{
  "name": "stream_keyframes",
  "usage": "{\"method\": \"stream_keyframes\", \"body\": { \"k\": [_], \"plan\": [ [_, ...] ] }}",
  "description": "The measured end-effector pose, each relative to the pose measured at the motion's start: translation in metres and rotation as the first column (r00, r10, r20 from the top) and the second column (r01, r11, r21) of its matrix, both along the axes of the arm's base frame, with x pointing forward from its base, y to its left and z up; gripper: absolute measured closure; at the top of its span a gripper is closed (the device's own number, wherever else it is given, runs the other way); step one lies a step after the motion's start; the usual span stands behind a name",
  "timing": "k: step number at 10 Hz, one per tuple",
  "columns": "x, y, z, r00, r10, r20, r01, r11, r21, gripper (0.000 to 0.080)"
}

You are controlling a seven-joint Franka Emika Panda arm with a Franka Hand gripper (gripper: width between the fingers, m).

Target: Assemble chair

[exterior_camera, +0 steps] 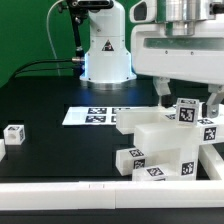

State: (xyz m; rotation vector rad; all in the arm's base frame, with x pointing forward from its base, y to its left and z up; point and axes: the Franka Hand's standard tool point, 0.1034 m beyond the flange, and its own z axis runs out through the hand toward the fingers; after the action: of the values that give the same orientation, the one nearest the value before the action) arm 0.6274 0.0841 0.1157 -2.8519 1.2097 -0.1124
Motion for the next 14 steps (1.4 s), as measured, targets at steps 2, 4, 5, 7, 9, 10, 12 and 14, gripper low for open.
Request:
{"method": "stream_keyframes", "body": {
  "k": [2,4,5,7,9,10,12,14],
  "plan": [
    [0.0000,-0.0012,-0.0049,0.954,0.301,-0.010,-0.301,0.953,-0.035,0.0150],
    [0.0005,-0.0029,-0.0049,0.944,0.330,-0.009,-0.331,0.943,-0.043,0.0150],
    [0.0005,-0.0031,-0.0049,0.944,0.330,-0.009,-0.330,0.943,-0.043,0.0259],
    [0.0005,-0.0024,-0.0050,0.972,0.236,-0.006,-0.236,0.971,-0.033,0.0396],
    [0.0004,-0.0022,-0.0051,0.994,0.106,-0.004,-0.106,0.994,-0.022,0.0537],
    [0.0005,-0.0025,-0.0056,1.000,0.029,-0.003,-0.029,0.999,-0.017,0.0537],
    [0.0036,-0.0035,-0.0056,0.981,-0.195,0.014,0.195,0.981,0.001,0.0536],
    [0.0064,-0.0023,-0.0057,0.904,-0.426,0.032,0.424,0.905,0.042,0.0536]
  ]
}}
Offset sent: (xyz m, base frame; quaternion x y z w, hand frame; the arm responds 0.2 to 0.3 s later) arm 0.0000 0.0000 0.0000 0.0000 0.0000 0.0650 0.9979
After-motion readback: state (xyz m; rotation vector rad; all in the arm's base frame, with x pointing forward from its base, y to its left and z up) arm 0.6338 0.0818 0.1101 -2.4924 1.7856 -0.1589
